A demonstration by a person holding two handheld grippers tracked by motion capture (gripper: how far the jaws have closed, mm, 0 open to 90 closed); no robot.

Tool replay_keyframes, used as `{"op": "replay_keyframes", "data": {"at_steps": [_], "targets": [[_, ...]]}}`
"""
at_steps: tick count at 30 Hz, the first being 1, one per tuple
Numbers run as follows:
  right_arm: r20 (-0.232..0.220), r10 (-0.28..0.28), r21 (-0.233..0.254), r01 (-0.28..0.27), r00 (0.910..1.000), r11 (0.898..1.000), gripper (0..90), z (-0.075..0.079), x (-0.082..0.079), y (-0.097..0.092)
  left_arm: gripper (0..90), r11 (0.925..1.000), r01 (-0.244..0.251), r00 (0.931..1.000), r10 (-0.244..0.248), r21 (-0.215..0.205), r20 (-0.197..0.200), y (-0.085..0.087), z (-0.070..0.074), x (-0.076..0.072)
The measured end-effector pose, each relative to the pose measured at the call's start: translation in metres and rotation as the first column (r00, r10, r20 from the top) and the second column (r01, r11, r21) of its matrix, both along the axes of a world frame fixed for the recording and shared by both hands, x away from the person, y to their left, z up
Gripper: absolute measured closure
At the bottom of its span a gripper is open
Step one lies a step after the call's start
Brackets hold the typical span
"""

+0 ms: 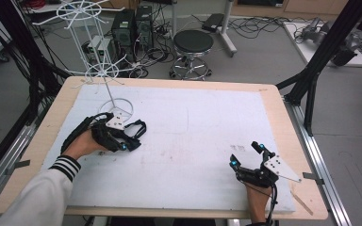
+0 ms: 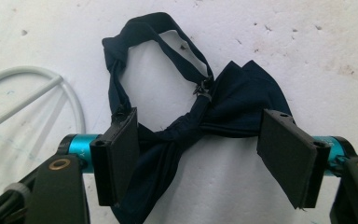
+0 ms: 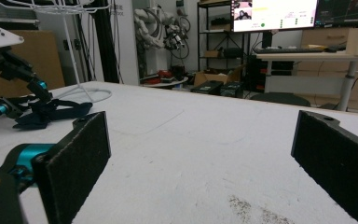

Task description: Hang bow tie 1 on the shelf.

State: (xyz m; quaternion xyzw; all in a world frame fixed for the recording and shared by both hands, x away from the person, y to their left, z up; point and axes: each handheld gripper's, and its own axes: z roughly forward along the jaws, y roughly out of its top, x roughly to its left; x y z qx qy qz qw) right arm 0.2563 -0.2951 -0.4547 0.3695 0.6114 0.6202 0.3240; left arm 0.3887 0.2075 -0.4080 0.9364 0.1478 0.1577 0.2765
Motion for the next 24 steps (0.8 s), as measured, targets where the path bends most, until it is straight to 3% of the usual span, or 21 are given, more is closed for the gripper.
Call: {"op": "replay_keyframes", "data": {"at_steps": [7, 11, 13, 24], "targets": [[0.000, 0.003, 0.000, -0.003, 1.0000, 1.000, 3.8, 0.000, 0.000, 0.000, 29.6, 0.9999, 0.002, 0.9999, -0.003, -0.013, -0.011, 0.000, 0.001, -0.002], [-0.002, 0.004, 0.001, -0.004, 1.0000, 1.000, 3.8, 0.000, 0.000, 0.000, 29.7, 0.9984, 0.029, 0.9995, -0.029, 0.048, -0.013, -0.003, 0.005, 0.001], [-0.001, 0.005, 0.004, -0.005, 1.0000, 1.000, 3.8, 0.000, 0.000, 0.000, 30.0, 0.9990, 0.028, 0.9993, -0.027, 0.036, -0.024, -0.004, 0.005, 0.003], [0.004, 0.004, 0.007, -0.004, 1.0000, 1.000, 3.8, 0.000, 0.000, -0.001, 40.0, 0.9897, 0.094, 0.9951, -0.090, 0.108, -0.043, -0.013, 0.001, 0.011]]}}
